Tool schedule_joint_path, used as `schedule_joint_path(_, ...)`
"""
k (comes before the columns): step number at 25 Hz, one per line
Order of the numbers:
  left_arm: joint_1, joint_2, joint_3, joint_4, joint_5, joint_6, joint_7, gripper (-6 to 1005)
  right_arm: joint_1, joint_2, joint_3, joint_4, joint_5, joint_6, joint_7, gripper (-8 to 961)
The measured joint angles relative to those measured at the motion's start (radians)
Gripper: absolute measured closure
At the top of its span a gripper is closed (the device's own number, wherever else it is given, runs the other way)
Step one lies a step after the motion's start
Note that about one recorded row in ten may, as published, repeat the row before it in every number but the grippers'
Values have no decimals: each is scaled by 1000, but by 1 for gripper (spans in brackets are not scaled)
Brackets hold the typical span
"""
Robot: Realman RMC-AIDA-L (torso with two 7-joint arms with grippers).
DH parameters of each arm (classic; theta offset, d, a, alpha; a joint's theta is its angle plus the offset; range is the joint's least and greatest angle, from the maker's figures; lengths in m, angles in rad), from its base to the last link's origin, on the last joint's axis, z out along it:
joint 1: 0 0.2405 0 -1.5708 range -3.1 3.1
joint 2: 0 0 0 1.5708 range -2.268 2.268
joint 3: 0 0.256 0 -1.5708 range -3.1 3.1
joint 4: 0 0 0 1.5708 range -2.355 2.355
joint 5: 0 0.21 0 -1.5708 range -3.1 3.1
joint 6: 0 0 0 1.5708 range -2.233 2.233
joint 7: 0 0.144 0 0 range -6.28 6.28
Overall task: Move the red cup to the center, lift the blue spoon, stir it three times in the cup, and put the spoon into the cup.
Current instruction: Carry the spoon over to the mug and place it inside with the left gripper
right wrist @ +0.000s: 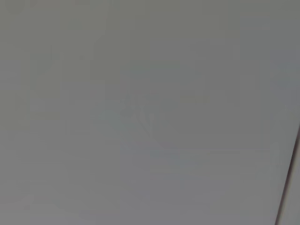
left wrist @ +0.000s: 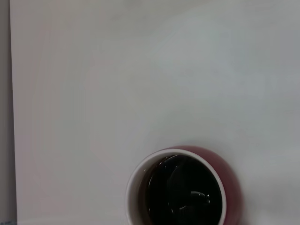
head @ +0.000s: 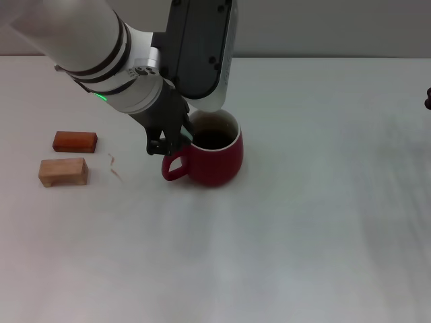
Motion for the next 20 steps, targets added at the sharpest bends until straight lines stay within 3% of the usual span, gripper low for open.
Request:
schedule_joint_path(11, -10, 0, -18, 0, -14, 6, -38, 825, 7, 0, 0, 0, 0, 0, -1, 923)
schedule_joint_path(20, -2, 2, -36, 3, -8, -7, -38, 747, 7, 0, 0, -1, 0, 0, -2, 923)
